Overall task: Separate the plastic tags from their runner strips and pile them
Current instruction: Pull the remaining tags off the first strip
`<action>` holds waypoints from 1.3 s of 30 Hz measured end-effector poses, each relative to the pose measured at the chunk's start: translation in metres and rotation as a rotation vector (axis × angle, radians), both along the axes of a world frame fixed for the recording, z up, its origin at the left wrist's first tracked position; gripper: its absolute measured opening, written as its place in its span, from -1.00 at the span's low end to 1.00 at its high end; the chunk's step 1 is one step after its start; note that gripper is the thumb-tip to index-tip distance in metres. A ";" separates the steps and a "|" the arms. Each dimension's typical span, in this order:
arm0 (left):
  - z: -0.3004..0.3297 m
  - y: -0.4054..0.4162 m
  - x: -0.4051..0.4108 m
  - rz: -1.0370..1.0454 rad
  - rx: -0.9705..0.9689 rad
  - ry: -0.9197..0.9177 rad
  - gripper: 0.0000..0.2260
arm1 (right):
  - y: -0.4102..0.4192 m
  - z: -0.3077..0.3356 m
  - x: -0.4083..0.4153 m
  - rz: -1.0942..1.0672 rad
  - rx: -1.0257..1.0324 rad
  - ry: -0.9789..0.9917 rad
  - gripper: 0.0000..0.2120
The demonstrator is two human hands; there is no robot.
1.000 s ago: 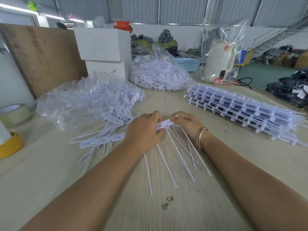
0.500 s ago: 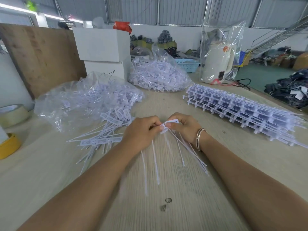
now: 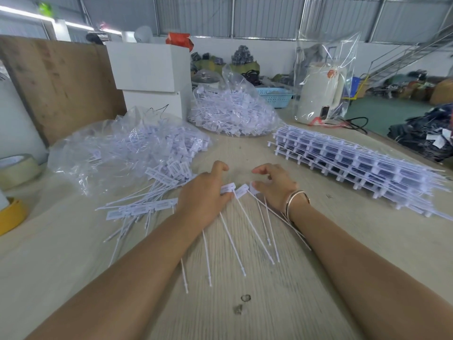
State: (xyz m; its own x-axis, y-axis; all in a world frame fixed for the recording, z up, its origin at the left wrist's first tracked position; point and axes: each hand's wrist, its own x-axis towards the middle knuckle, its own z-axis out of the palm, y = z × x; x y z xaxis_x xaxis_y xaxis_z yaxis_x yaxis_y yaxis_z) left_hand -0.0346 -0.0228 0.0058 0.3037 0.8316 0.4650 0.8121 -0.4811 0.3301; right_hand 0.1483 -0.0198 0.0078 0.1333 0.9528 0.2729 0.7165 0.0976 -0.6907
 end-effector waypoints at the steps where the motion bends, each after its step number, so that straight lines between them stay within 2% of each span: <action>1: 0.001 0.000 0.001 0.006 0.002 0.008 -0.55 | -0.002 0.001 -0.001 0.007 0.072 0.006 -0.80; 3: 0.004 -0.001 0.002 0.003 0.012 0.017 -0.48 | -0.008 0.003 -0.005 0.110 0.178 0.079 -0.80; 7: 0.009 -0.008 0.009 -0.005 0.162 0.105 -0.48 | -0.013 -0.001 -0.018 0.361 0.045 0.131 -0.87; 10: 0.012 -0.011 0.008 -0.024 0.159 0.115 -0.56 | -0.010 0.001 -0.013 0.330 0.018 0.420 -0.90; 12: 0.015 -0.013 0.005 -0.035 0.107 0.107 -0.65 | -0.005 0.003 -0.004 0.259 0.045 0.491 -0.83; 16: 0.012 -0.013 0.004 -0.031 0.067 0.171 -0.72 | 0.002 0.000 0.000 0.208 0.046 0.481 -0.72; 20: 0.006 -0.009 0.005 0.006 0.098 0.128 -0.79 | 0.000 0.000 -0.001 0.291 0.004 0.470 -0.75; 24: 0.004 -0.006 0.003 -0.013 0.134 0.078 -0.84 | -0.004 0.001 -0.002 0.392 -0.085 0.329 -0.81; 32: 0.002 -0.003 -0.001 -0.038 0.026 0.056 -0.87 | -0.004 0.000 -0.003 0.387 0.010 0.244 -0.81; 36: 0.001 -0.002 -0.003 -0.050 -0.056 -0.068 -0.86 | -0.007 0.001 -0.004 0.410 0.063 0.311 -0.82; 39: 0.002 -0.002 -0.003 -0.055 -0.083 -0.054 -0.86 | -0.006 0.000 -0.004 0.394 0.046 0.389 -0.80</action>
State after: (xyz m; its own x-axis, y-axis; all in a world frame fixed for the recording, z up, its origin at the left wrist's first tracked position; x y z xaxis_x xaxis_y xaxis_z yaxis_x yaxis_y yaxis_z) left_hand -0.0379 -0.0243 0.0074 0.3261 0.8506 0.4125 0.7651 -0.4938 0.4133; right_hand 0.1439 -0.0262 0.0081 -0.1314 0.9393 0.3170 0.3127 0.3427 -0.8859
